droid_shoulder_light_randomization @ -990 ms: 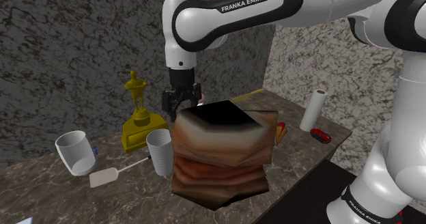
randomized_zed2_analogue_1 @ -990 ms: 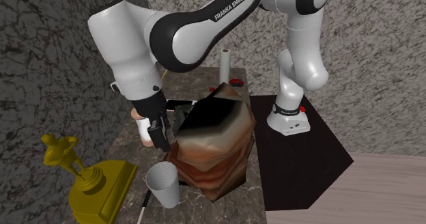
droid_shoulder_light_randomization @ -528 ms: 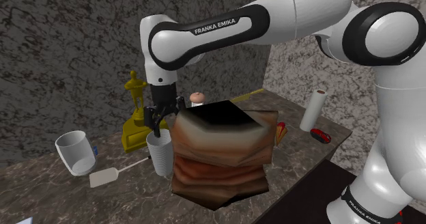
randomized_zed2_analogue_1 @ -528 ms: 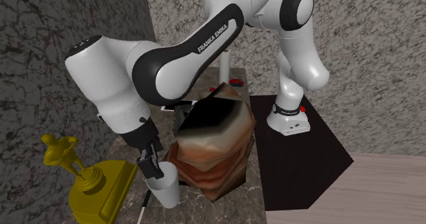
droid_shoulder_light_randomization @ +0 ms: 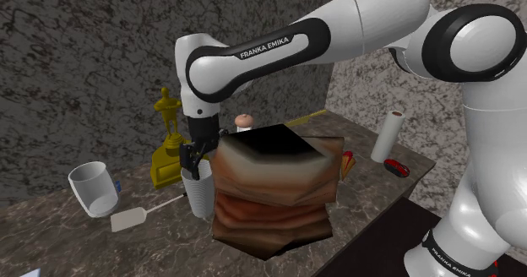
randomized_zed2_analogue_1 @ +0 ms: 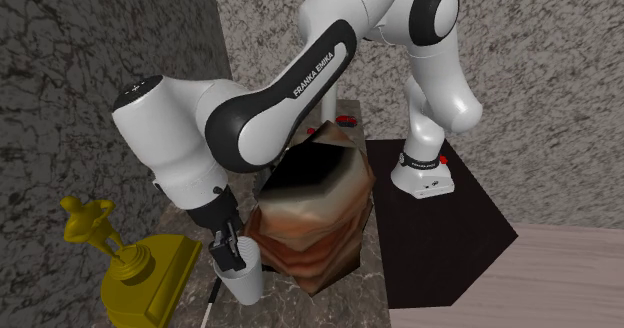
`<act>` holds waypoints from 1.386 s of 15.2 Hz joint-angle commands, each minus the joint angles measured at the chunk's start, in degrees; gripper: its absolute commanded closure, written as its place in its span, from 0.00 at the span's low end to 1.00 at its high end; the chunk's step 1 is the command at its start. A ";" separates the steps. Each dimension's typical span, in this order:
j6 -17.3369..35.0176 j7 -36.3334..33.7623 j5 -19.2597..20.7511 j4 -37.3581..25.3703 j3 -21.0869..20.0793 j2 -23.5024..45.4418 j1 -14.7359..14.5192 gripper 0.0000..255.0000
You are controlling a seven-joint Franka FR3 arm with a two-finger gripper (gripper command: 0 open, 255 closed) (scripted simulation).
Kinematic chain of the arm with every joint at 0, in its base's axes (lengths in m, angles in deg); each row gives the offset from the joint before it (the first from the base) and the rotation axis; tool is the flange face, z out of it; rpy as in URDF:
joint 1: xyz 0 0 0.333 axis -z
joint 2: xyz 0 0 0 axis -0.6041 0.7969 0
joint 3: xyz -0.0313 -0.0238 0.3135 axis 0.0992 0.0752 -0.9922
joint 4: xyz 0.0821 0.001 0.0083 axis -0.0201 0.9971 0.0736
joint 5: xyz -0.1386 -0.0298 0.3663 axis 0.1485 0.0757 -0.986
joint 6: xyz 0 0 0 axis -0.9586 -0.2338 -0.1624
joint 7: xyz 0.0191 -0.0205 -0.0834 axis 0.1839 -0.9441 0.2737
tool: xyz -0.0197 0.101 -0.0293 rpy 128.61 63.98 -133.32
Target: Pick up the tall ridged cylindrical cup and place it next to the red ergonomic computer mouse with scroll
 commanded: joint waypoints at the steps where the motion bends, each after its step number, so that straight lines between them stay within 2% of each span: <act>1: 0.08 0.00 -0.01 0.09 0.00 -0.03 0.01 0.00; 4: 0.07 0.00 -0.01 0.08 0.00 -0.02 0.00 0.00; 5: 0.07 0.00 -0.01 0.08 0.00 -0.02 0.00 1.00; 14: 0.08 0.00 -0.01 0.09 0.00 -0.03 0.01 1.00; 21: -4.60 -0.35 -0.34 -3.23 -0.24 -1.45 0.05 1.00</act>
